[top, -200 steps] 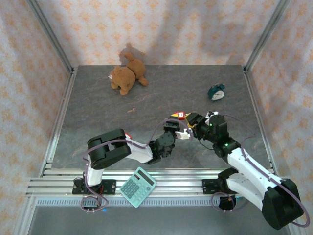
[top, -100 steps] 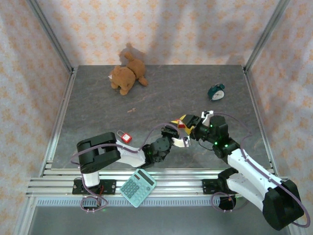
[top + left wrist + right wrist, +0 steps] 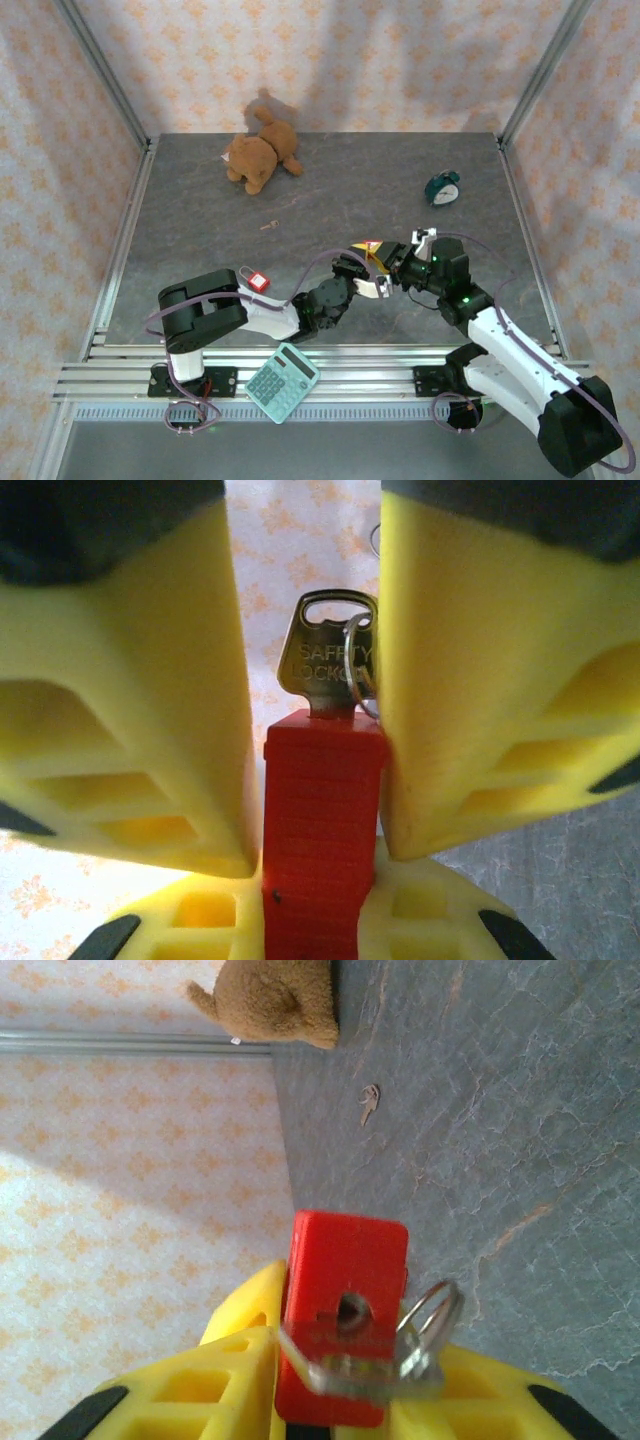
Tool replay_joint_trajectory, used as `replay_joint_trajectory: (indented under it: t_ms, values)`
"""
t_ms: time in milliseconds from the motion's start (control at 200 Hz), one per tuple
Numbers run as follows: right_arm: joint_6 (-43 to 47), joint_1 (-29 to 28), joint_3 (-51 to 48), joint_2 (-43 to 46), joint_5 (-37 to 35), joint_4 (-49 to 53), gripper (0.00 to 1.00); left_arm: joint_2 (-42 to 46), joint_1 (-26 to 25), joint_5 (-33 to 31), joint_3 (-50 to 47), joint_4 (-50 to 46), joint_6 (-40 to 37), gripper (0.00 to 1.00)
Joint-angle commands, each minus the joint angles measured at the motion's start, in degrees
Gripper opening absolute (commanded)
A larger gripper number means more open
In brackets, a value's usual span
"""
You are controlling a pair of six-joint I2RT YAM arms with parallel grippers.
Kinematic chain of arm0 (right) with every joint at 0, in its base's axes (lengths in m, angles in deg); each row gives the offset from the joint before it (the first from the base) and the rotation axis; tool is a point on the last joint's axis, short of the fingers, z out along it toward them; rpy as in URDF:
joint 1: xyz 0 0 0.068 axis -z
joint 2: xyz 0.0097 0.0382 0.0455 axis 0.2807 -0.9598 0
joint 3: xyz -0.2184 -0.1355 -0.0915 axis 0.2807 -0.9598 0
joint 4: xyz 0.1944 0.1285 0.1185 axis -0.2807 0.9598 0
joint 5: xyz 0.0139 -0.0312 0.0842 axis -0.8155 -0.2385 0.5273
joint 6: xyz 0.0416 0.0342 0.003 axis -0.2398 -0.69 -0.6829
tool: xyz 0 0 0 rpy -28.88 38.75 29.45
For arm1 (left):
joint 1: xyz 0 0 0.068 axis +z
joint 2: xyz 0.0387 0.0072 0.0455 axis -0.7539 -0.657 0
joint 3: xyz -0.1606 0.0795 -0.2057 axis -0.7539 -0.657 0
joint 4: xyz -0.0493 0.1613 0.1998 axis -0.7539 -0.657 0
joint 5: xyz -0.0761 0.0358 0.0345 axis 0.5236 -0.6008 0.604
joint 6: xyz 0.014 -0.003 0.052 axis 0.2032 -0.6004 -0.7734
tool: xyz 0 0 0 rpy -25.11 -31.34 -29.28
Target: Unlock with the key
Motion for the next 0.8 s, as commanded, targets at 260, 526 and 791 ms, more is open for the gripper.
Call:
replay_joint_trajectory:
  t_ms: [260,526,791]
  values:
    - [3.08,1.08,3.67,0.33,-1.33,-1.09,0.25,2.80,-0.76,-2.62,-3.98,3.81,-0.89,0.69]
    - [4.40,2.97,6.10,-3.82,-1.89,-2.64,0.24,15.06,-8.85,-18.59,-18.19,5.95,2.56,0.82]
    - [2.91,2.01,3.21,-5.88,-2.64,-5.18,0.24,32.60,-6.98,-27.04,-23.71,4.69,9.59,0.84]
